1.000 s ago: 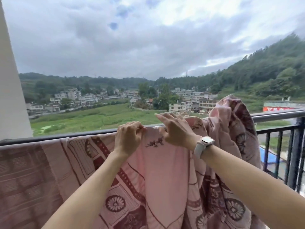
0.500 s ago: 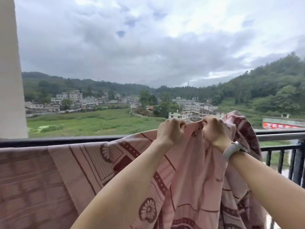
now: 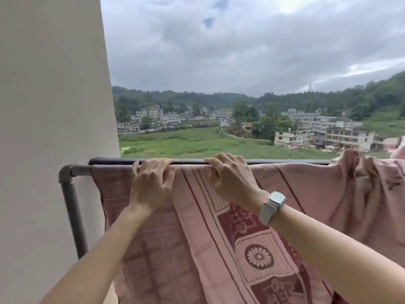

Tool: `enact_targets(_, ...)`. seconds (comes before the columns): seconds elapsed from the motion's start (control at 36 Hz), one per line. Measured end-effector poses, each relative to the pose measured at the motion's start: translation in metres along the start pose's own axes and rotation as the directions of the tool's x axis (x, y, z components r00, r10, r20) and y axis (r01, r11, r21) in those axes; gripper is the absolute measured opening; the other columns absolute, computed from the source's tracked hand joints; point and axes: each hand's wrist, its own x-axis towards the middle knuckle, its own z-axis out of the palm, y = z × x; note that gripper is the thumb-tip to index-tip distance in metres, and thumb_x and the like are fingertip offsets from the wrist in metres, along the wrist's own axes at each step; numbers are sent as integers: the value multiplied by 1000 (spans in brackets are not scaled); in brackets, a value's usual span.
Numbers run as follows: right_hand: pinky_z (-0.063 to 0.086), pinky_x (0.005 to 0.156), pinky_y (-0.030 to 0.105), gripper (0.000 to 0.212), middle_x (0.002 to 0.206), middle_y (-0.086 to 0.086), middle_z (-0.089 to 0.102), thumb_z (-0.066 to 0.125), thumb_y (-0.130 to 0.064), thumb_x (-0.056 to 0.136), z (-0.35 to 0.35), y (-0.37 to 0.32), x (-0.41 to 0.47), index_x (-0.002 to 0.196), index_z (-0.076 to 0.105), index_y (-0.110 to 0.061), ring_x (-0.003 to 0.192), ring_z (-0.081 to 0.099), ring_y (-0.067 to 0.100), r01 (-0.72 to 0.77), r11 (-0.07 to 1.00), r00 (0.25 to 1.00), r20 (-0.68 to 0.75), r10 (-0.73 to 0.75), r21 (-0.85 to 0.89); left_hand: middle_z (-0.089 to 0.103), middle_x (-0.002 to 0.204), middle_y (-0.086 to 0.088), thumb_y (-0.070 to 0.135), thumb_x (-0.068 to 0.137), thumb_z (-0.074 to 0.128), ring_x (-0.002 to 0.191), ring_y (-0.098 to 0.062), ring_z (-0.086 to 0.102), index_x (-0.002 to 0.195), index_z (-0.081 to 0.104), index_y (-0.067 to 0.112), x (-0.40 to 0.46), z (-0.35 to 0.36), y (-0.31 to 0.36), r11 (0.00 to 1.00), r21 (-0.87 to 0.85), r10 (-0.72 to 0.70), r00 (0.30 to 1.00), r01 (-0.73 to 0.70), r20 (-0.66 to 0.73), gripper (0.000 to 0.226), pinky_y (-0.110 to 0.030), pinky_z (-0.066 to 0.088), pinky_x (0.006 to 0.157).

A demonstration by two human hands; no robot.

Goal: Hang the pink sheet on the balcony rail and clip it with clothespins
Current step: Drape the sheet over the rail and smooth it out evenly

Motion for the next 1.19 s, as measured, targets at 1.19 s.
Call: enact_targets(1.19,32,101,41,34,119,4,59,41,-26,95,134,-177,65,125,53,-15,111,52,24,65,971,979,-173,-107,-231,53,91,0,39,84,59,93,-21,50,94,61,11,-49,-49,-206,837,-428,-405,912,341,-64,30,-41,45,87)
